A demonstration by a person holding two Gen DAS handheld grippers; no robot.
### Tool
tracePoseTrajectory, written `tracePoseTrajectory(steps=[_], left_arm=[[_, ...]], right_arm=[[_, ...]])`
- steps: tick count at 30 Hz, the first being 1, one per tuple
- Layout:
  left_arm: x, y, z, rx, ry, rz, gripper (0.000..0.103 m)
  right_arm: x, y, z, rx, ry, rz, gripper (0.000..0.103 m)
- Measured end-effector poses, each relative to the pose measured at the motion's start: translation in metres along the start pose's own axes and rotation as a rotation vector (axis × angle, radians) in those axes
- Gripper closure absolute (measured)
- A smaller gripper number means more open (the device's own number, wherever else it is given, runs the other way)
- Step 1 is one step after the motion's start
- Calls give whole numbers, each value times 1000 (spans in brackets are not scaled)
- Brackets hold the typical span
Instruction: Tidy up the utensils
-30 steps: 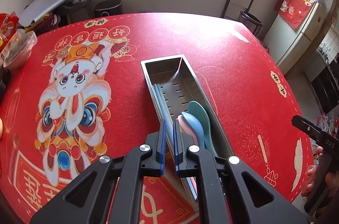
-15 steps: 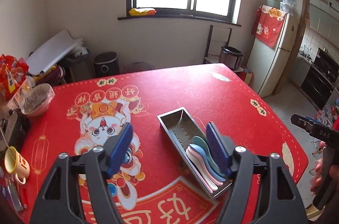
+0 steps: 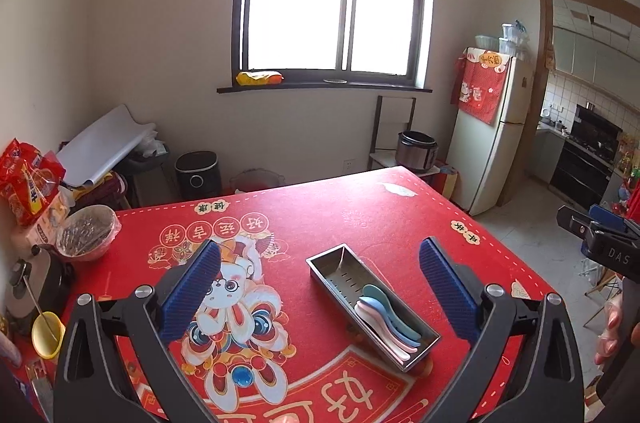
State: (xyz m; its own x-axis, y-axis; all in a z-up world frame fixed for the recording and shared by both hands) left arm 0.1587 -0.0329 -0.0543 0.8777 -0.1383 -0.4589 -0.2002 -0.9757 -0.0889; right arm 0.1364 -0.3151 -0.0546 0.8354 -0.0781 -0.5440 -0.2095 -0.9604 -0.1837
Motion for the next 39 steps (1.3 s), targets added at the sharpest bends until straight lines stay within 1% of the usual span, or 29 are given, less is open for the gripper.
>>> tracePoseTrajectory(steps=[4,8,12,16,28,39], left_arm=[[-12,-7,-2,-1,28,6,6],[-19,-9,-2,7,41,24,6],[-25,-7,-3,37,52,18,6],[-27,-6,-2,41,55,13,6],[-35,-7,1,45,44,-15,6],[-29,-8,2,47,29,-25,6]], right_arm=[[-13,-10,2,-19,20,20,16],[-28,-15,5,-44,70,79,16],[-34,-18,6,-35,73,84,16],[-37,-20,9,-46,73,108,16],[-40,-24,11,-56,72,93,16],[-37,-21,12,-46,59,90,16]])
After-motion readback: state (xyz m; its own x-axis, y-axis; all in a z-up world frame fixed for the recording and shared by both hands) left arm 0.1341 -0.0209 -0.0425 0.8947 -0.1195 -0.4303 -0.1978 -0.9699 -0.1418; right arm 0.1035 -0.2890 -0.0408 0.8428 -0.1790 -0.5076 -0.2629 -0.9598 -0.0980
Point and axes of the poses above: each gripper's, at about its wrist camera, not at the fingertips, and x roughly the way its jaws point, y to its right, z to its underside, the point moved 8 cm from there along x, roughly the way its jaws point, and after that the axes turned 9 degrees about x, right-handed, at the moved point
